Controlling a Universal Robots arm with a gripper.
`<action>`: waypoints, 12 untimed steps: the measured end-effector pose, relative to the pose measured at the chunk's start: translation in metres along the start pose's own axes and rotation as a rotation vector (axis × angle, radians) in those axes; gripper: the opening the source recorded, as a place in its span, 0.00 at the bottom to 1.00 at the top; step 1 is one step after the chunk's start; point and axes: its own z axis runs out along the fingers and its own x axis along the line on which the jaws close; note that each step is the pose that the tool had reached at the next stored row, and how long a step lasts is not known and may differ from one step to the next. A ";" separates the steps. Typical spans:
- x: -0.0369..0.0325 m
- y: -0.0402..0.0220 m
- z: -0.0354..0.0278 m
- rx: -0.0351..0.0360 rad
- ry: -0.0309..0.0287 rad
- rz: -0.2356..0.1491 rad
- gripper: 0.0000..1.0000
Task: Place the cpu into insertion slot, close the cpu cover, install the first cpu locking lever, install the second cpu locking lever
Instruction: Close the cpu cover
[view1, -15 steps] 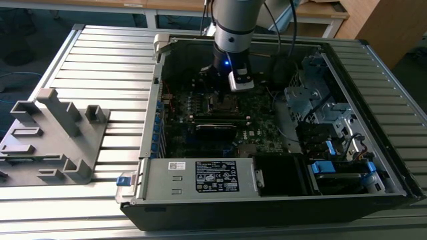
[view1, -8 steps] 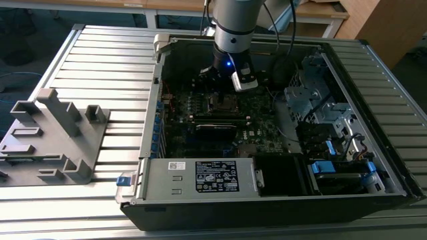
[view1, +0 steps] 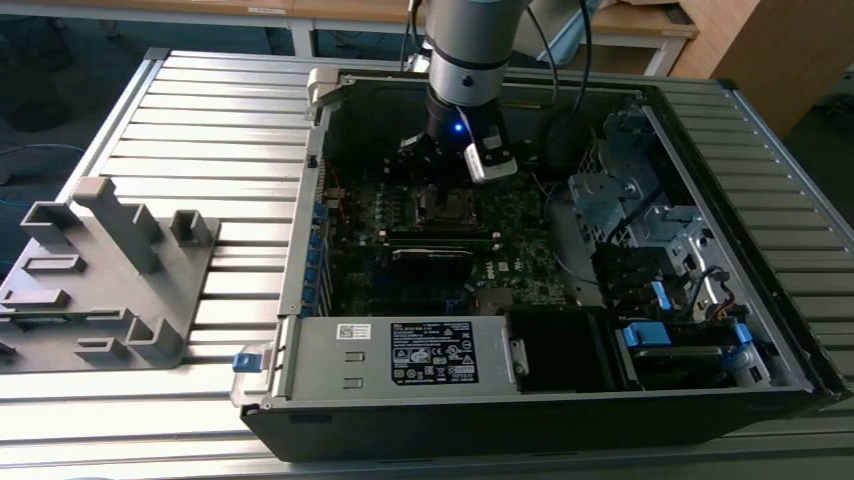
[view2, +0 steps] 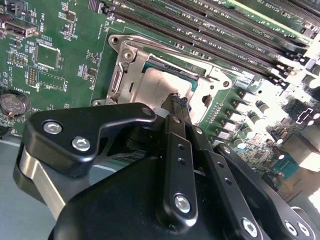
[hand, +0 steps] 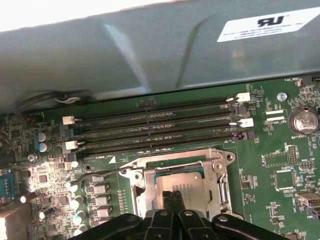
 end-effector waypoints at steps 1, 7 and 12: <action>0.0000 0.0000 0.0000 -0.0007 -0.0002 -0.010 0.11; 0.0002 -0.0003 0.0002 -0.0050 -0.0257 -0.049 0.11; 0.0011 -0.0004 0.0004 -0.0071 -0.0416 -0.051 0.11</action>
